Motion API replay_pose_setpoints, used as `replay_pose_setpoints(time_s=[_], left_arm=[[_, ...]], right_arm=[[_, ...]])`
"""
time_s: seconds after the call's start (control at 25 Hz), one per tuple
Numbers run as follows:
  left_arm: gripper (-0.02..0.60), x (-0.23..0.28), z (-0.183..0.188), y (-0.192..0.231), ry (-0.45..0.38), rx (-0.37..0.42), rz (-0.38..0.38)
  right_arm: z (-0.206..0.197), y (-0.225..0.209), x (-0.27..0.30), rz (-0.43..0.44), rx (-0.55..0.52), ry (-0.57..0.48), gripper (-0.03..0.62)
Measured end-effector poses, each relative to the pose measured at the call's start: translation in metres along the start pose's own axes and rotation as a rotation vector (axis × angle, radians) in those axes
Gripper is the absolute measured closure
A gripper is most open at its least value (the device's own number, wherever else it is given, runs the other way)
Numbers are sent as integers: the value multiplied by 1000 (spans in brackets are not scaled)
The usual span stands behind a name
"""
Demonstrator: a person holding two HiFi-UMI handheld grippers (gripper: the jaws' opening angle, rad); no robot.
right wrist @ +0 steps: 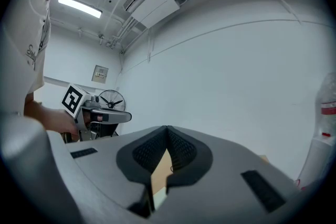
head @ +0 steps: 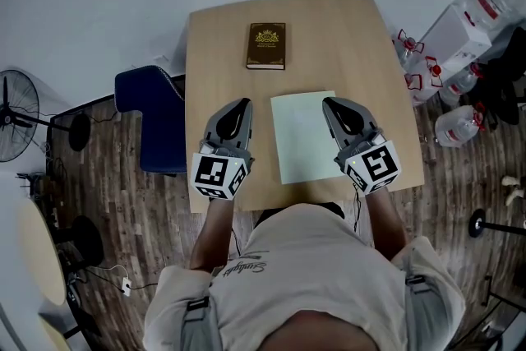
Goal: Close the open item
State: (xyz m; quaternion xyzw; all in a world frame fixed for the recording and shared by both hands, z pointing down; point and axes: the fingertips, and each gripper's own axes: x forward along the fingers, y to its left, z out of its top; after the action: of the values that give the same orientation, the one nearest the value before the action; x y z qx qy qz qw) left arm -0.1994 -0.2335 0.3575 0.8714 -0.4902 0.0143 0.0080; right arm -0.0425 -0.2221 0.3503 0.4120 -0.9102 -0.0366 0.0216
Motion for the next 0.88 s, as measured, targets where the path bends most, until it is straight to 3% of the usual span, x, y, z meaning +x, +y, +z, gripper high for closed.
replay_pose_setpoints(time_s=[0.88], left_arm=[[565,17,-7,-7,14,-23,-17]], right_arm=[[-7,-15,-4,0,30,9,605]])
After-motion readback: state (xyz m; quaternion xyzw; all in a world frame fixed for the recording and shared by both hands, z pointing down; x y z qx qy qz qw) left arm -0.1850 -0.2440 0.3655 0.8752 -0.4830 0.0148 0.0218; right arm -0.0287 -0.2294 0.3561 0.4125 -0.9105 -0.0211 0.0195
